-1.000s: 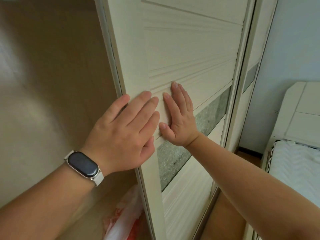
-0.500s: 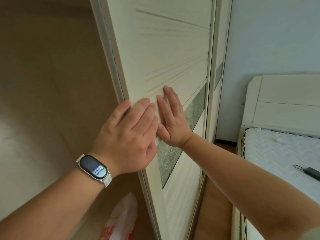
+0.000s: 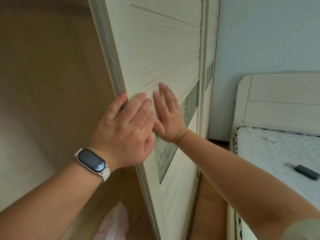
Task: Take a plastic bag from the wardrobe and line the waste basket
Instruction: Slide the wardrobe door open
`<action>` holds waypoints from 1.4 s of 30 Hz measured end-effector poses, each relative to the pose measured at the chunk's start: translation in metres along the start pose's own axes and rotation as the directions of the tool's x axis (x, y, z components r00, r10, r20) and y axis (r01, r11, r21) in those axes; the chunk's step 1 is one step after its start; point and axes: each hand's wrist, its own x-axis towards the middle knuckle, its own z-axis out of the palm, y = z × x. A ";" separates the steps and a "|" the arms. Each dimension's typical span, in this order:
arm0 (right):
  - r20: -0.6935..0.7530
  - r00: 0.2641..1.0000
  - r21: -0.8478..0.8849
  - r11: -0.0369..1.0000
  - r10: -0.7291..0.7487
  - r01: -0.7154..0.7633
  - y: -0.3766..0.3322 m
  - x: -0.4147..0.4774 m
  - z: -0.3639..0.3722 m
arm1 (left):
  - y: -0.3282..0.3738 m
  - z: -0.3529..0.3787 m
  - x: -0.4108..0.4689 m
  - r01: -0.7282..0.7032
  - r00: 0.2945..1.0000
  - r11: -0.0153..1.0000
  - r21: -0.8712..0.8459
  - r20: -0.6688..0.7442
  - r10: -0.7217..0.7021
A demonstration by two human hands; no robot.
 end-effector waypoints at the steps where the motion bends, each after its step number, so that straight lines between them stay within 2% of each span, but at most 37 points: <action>1: 0.005 1.000 -0.014 1.000 0.001 -0.001 0.006 0.000 0.000 | 0.001 0.005 0.004 -0.001 1.000 1.000 -0.010 -0.002 0.001; 19: -0.038 0.999 -0.012 1.000 -0.020 0.019 0.125 -0.005 0.022 | 0.025 0.097 0.073 0.002 1.000 1.000 -0.010 -0.020 -0.002; 28: -0.061 0.998 0.027 1.000 0.016 -0.014 0.136 -0.008 0.032 | 0.025 0.107 0.075 -0.015 0.998 1.000 0.006 -0.058 0.015; 35: 0.062 0.997 -0.005 0.998 0.055 -0.055 0.118 -0.004 0.004 | 0.028 0.091 0.072 -0.021 0.999 0.999 0.029 0.042 0.020; 42: 0.285 0.940 -0.108 0.981 0.187 -0.162 0.069 -0.030 -0.048 | 0.047 0.061 0.019 -0.005 0.993 0.986 -0.166 0.116 0.025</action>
